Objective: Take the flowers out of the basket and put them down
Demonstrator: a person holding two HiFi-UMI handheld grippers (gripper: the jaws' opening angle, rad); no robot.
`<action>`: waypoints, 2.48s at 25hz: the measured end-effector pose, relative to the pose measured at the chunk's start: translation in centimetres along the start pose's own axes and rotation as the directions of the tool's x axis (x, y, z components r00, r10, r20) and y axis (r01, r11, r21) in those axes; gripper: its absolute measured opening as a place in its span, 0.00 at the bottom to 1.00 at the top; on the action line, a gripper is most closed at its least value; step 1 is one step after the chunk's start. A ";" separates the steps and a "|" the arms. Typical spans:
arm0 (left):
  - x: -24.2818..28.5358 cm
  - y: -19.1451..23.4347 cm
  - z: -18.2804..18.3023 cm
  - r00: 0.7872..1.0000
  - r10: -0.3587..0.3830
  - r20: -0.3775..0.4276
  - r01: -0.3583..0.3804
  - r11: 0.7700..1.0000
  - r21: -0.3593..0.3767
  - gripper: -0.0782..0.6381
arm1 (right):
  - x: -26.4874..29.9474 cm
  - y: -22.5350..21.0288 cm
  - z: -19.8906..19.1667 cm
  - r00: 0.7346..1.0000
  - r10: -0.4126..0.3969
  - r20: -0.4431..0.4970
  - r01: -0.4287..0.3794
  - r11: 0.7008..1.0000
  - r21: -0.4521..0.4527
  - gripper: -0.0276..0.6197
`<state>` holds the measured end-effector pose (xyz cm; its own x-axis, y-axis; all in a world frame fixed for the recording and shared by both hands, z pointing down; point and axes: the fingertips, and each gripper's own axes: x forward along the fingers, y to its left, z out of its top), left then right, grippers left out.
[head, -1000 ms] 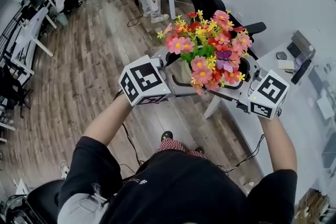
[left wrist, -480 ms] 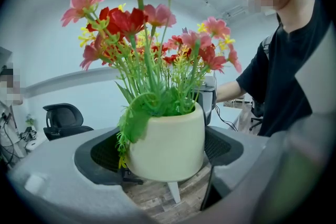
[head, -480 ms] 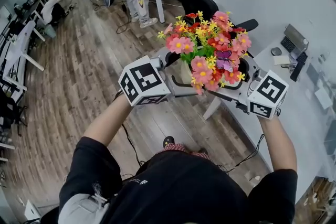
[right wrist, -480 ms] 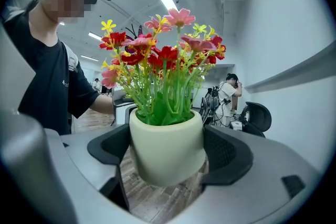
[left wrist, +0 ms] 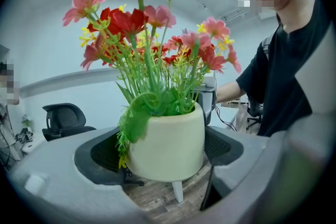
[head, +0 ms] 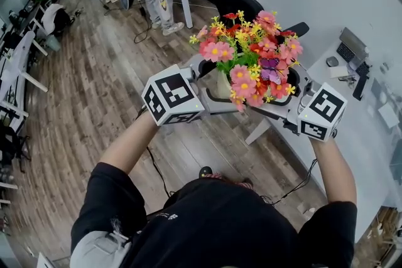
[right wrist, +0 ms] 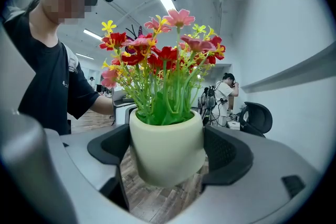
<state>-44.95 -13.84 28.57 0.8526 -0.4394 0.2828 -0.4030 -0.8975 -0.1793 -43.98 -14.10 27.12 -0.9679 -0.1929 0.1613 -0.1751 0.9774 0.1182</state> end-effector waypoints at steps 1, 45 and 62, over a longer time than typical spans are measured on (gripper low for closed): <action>-0.6 0.7 -0.3 1.000 -0.005 0.002 0.005 1.000 0.000 0.75 | 0.9 -0.2 0.2 1.000 -0.004 -0.002 0.004 1.000 0.002 0.73; 13.1 -1.4 4.2 0.935 -0.347 0.067 0.341 0.936 0.093 0.75 | -12.1 -6.2 -2.7 0.935 -0.354 0.008 0.352 0.933 0.077 0.73; 15.4 -3.0 4.2 0.904 -0.421 0.076 0.409 0.903 0.135 0.76 | -14.6 -6.0 -4.1 0.901 -0.434 -0.008 0.433 0.897 0.083 0.73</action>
<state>-29.18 -17.75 29.51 0.9655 -0.0166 0.2599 0.0298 -0.9844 -0.1734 -28.08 -17.55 28.06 -0.7944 -0.5987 0.1022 -0.5914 0.8008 0.0946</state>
